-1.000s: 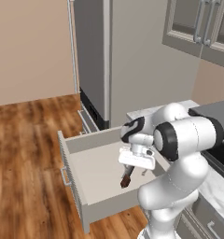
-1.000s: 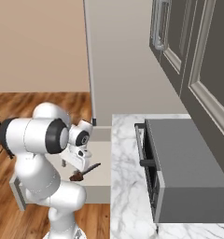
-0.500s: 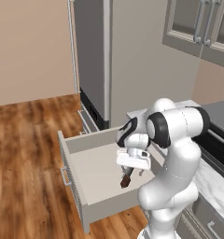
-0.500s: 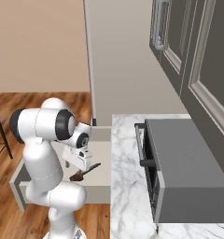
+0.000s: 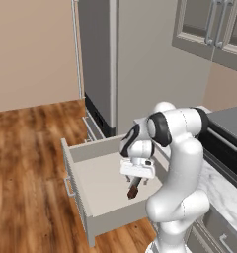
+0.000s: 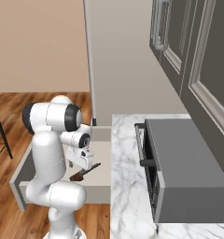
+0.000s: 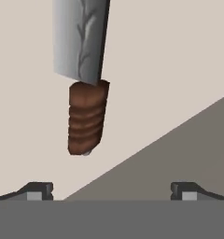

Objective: Pick up the knife from the drawer and place it on the cutting board. Then place the meat from the plate to the cutting board.

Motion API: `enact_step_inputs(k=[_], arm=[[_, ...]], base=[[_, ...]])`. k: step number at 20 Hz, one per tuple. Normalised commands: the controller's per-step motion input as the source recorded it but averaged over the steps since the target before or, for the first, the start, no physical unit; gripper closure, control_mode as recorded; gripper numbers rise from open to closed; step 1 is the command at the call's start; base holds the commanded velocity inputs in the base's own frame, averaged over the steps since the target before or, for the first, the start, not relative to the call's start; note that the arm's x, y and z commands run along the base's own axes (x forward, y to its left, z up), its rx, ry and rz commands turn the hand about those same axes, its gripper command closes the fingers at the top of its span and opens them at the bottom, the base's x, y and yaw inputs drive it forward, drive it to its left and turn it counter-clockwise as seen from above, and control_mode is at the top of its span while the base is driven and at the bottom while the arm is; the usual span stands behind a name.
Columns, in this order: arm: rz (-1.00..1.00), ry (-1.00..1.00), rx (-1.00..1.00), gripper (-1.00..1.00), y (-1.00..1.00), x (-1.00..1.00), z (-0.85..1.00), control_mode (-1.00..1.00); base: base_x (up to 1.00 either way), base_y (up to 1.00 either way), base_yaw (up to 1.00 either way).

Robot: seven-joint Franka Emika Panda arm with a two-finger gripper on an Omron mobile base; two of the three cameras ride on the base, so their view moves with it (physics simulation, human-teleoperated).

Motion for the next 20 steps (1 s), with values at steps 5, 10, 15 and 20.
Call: enact_step_inputs(k=[5, 10, 15, 20], arm=[[0.0, 0.0, 0.0, -1.0, 0.0, 0.34, -0.31, -1.0], [0.0, 0.01, 0.0, -1.0, 0.0, 0.31, -0.4, -1.0], [0.0, 0.03, 0.0, -1.0, 0.01, 0.34, -0.47, -1.0], [0.0, 0.02, 0.0, -1.0, 0.05, 0.12, -0.21, -1.0]], base=[[0.0, 0.0, 0.0], [0.0, 0.0, 0.0], [0.0, 0.0, 0.0], [0.0, 0.0, 0.0]])
